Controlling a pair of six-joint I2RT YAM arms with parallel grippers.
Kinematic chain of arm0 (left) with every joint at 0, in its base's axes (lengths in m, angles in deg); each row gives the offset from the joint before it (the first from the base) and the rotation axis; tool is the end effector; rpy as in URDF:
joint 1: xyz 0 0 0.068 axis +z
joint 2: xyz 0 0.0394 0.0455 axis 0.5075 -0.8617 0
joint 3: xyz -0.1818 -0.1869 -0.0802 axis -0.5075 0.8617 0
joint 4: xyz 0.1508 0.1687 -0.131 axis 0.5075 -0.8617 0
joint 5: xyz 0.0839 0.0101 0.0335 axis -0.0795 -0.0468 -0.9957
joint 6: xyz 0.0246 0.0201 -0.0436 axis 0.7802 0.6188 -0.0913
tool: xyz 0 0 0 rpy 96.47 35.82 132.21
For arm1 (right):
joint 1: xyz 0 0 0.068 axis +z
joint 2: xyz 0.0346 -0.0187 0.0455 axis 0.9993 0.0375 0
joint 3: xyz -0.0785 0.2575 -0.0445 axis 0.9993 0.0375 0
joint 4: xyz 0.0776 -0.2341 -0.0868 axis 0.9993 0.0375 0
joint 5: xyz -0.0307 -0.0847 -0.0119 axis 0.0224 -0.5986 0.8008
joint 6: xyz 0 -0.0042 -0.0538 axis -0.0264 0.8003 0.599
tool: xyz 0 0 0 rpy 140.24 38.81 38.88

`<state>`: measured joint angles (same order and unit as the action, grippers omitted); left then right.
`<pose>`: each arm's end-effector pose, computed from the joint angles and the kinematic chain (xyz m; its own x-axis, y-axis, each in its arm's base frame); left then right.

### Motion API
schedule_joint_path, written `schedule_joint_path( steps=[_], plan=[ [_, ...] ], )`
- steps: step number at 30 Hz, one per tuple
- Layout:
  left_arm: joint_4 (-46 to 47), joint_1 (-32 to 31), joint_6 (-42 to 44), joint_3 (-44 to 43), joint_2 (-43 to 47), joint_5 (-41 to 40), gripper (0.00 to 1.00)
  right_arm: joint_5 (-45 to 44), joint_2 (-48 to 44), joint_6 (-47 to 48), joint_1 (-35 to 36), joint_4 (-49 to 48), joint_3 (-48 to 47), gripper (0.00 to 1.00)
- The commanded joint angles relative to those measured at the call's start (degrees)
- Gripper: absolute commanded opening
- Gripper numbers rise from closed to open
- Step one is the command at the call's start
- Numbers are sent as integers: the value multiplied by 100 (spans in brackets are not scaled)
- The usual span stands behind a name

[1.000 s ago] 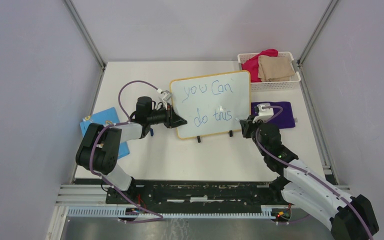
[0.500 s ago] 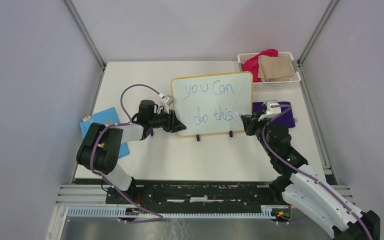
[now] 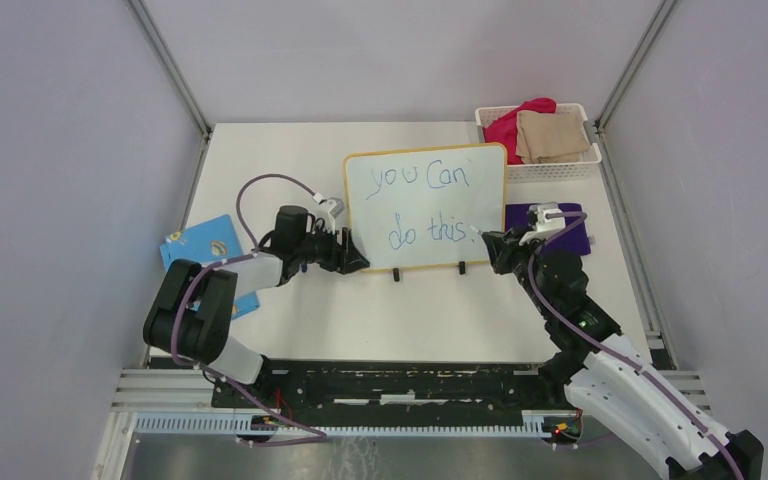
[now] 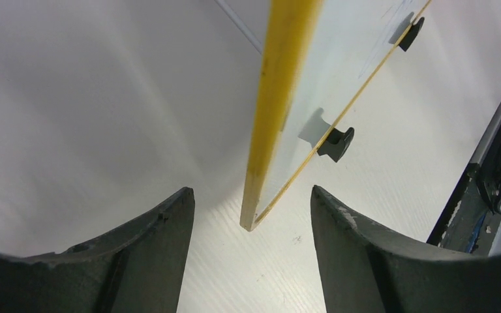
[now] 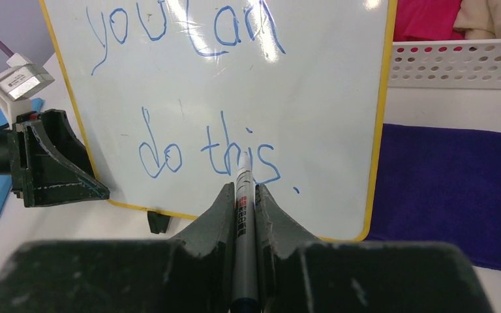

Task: Write a sentence on the whiteboard
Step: Write a sentence on the whiteboard, then close the whiteboard marker at the center of the board.

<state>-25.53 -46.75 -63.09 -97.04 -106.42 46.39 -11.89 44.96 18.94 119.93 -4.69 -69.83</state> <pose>0.2657 -0.1005 0.1473 -0.7257 0.0726 -0.6842 0.5601 0.6399 -0.5262 0.1426 0.0806 0.2730 -0.2162 0.2536 -0.9428 -0.2870 0.9065 0.3097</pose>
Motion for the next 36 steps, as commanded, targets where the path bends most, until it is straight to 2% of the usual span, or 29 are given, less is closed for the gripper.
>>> schedule_joint_path(
  steps=[1,5,9,10,14,16,18,21,24,32,36],
  plan=[
    [-295,-23,330,19,613,-490,74,138,-189,31,-16,-85,-307,0],
    [-661,-14,278,34,1132,-1138,81,227,-261,83,-17,-103,-325,0],
    [-1530,8,220,-56,1883,-1875,99,294,-398,103,-18,-127,-338,0],
    [-1845,8,213,-123,2017,-2161,99,349,-445,85,-23,-142,-332,0],
    [-2984,8,-196,-460,2682,-4212,100,495,-610,93,-18,-132,-312,0],
    [-3541,8,-763,-590,2964,-5466,100,523,-698,114,-22,-103,-299,0],
    [-4021,21,-1374,-681,3202,-6331,100,584,-755,113,-13,-111,-268,0],
    [-4294,34,-1586,-825,3396,-6343,100,664,-784,103,-8,-161,-210,0],
    [-4664,35,-1875,-1133,3180,-6292,100,700,-815,124,0,-191,-169,0],
    [-5358,35,-2252,-1946,1629,-6188,100,742,-922,246,16,-138,-215,0],
    [-5109,41,-2135,-1916,1071,-5624,99,814,-934,274,19,-138,-219,0]
  ],
)
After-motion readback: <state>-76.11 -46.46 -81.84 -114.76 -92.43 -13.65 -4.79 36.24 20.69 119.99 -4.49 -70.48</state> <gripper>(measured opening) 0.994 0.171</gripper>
